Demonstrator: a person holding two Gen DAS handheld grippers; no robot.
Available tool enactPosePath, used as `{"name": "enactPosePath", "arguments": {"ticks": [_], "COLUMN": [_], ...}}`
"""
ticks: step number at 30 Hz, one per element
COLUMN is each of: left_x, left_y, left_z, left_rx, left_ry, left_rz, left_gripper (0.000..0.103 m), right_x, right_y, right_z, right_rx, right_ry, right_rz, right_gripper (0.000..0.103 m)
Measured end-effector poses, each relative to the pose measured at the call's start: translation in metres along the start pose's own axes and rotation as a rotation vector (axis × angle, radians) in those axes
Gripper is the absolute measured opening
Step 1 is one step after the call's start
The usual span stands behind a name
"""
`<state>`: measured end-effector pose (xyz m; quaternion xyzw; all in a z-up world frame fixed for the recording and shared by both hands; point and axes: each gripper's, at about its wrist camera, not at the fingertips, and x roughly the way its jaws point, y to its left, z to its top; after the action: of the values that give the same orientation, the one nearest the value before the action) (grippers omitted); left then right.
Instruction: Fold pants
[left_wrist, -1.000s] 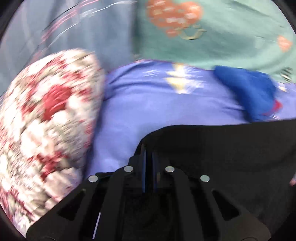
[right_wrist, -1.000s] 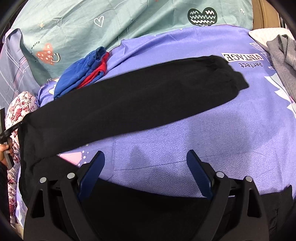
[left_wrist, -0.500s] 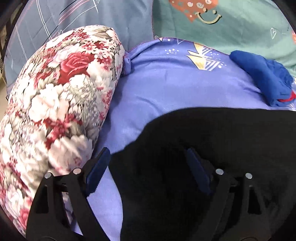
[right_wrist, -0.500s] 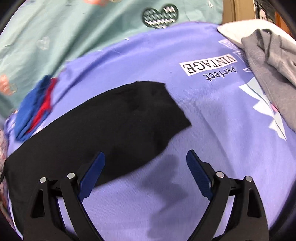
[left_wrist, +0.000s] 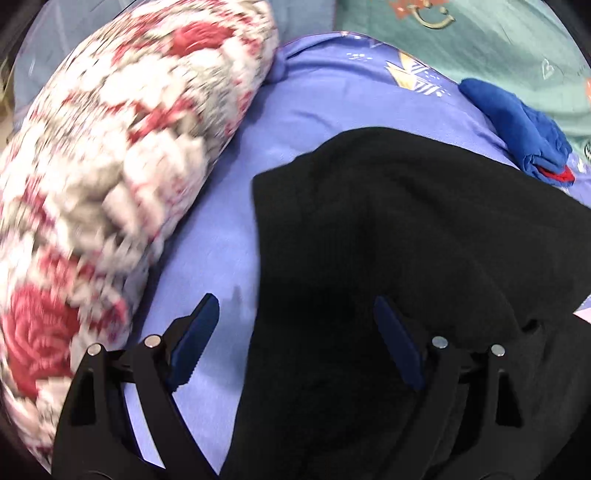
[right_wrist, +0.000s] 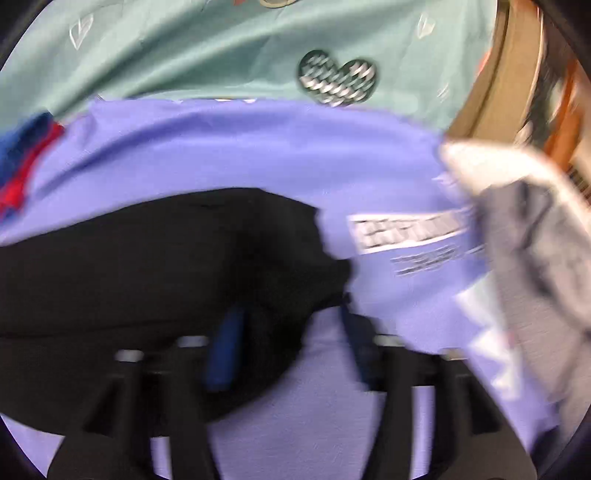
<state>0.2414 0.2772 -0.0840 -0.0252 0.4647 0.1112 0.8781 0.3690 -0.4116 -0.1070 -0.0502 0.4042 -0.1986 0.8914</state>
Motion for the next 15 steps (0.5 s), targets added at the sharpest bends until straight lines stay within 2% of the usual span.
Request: {"name": "enactPosePath", "arguments": {"ticks": [1,3,5,8,15], "left_x": [-0.005,-0.017,-0.028,-0.039,-0.037], "left_y": [0.005,0.017,0.027,0.041,0.047], "left_z": [-0.006,-0.020,-0.032,-0.058,-0.094], "left_rx": [-0.015,-0.041,-0.064,-0.107,-0.234], "left_ry": [0.002,0.004,0.010,0.056,0.179], "left_rz": [-0.007,-0.017,-0.028,-0.050,-0.116], "left_gripper": [0.087,0.090,0.091,0.093,0.091], "right_x": [-0.003,-0.017,-0.040,-0.075,-0.147], "right_y": [-0.002,-0.012,-0.024,-0.030,-0.024], "right_z": [0.001,-0.002,-0.011,-0.033,-0.086], "right_rx": [-0.008,0.025,0.080,0.104,0.083], "right_ry": [0.012,0.034,0.021,0.014,-0.023], "right_rz": [-0.006,0.035,0.092,0.234,0.422], "right_gripper": [0.071,0.071,0.073,0.084,0.085]}}
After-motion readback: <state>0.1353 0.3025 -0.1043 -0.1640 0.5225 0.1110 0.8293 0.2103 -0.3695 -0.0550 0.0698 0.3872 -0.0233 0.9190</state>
